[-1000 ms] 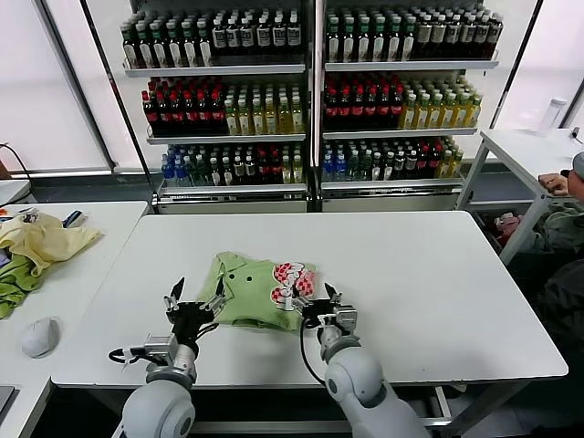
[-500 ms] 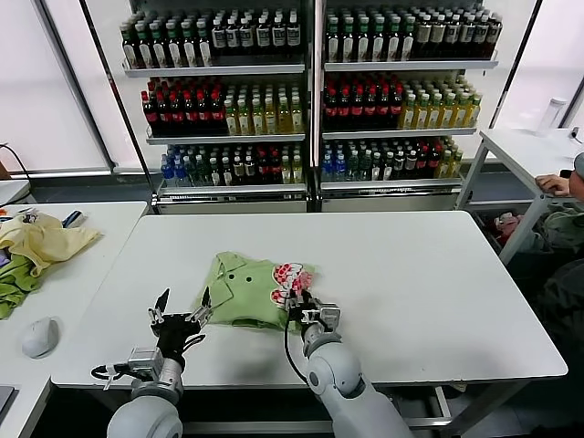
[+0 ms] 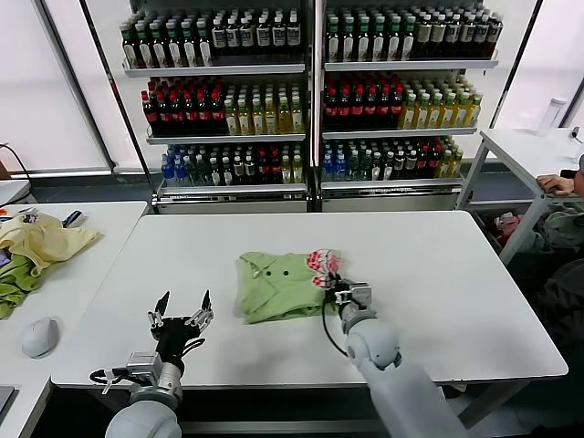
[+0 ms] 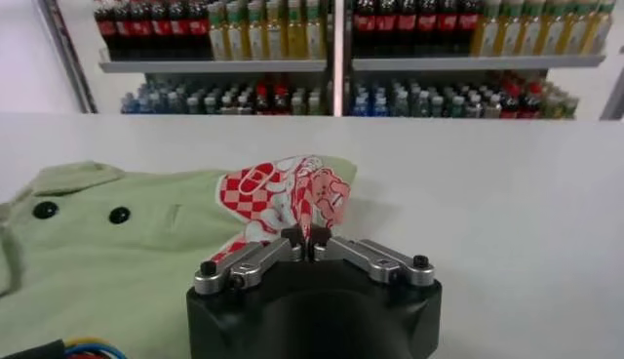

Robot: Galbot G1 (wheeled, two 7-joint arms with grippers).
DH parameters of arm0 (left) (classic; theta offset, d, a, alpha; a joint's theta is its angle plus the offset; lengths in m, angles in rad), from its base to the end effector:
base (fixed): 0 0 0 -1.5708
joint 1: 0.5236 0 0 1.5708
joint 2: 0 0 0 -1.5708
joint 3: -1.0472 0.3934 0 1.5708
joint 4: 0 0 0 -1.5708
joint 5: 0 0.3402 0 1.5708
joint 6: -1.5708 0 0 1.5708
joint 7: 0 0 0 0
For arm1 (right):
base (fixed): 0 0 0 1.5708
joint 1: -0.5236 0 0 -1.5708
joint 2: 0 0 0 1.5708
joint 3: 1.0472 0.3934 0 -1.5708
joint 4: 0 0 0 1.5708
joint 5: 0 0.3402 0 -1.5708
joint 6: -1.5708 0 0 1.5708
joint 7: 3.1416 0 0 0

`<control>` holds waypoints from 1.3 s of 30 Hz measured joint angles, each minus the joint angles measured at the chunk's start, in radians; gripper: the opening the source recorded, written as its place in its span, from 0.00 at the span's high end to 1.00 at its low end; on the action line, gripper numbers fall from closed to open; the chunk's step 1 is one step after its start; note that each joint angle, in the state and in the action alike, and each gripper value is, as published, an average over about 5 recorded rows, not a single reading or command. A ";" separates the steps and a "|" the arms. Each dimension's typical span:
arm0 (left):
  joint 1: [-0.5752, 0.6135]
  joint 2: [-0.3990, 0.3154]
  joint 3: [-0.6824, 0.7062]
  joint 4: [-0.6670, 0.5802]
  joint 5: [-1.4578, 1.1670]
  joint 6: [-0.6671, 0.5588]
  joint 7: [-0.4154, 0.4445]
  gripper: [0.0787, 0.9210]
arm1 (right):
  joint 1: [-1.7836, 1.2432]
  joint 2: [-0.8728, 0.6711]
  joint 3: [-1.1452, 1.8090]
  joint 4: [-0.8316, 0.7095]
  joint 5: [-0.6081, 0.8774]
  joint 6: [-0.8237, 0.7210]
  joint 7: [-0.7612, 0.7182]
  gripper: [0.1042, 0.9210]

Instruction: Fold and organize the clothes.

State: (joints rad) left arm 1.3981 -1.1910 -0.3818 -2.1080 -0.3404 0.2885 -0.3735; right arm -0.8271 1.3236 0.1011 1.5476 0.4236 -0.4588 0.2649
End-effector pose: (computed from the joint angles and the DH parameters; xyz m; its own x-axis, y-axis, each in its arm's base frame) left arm 0.1964 0.0429 -0.3051 -0.9825 -0.0583 0.1771 -0.0540 0.9981 0.0290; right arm 0.3951 0.0370 -0.3453 -0.9100 -0.1571 0.3836 -0.1662 0.9860 0.0095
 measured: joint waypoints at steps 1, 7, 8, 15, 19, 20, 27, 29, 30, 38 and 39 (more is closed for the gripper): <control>0.000 0.000 0.001 -0.001 0.000 0.000 0.001 0.12 | 0.008 -0.012 0.008 -0.011 -0.006 0.001 -0.010 0.96; -0.001 0.003 0.007 -0.004 0.002 -0.001 0.006 0.12 | 0.035 -0.073 0.049 -0.062 -0.038 0.015 -0.070 0.95; 0.000 0.003 0.008 -0.005 0.003 -0.001 0.006 0.12 | 0.037 -0.081 0.054 -0.066 -0.044 0.021 -0.081 0.94; 0.009 -0.002 0.019 -0.018 0.018 -0.007 0.015 0.12 | 0.004 -0.119 0.093 -0.045 -0.095 0.116 -0.136 0.71; 0.018 -0.010 0.030 -0.027 0.033 -0.017 0.019 0.12 | -0.054 -0.125 0.124 0.013 -0.125 0.179 -0.139 0.58; 0.020 -0.012 0.033 -0.030 0.038 -0.020 0.020 0.12 | -0.073 -0.127 0.134 0.031 -0.132 0.193 -0.139 0.54; 0.040 -0.032 0.056 -0.052 0.078 -0.041 0.028 0.12 | -0.223 -0.153 0.230 0.172 -0.169 0.263 -0.149 0.29; 0.044 -0.039 0.061 -0.058 0.087 -0.046 0.031 0.12 | -0.273 -0.160 0.263 0.215 -0.173 0.276 -0.156 0.22; 0.046 -0.042 0.064 -0.062 0.092 -0.049 0.032 0.12 | -0.298 -0.162 0.280 0.237 -0.174 0.281 -0.160 0.19; 0.063 -0.074 0.080 -0.086 0.136 -0.068 0.047 0.12 | -0.484 -0.162 0.403 0.395 -0.174 0.319 -0.189 0.12; 0.066 -0.079 0.081 -0.089 0.142 -0.070 0.050 0.12 | -0.503 -0.160 0.414 0.412 -0.176 0.324 -0.191 0.12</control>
State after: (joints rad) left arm 1.4641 -1.2697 -0.3009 -2.1974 -0.1988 0.2181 -0.3239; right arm -1.3303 1.1634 0.5154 1.9594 0.2479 -0.1344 0.0735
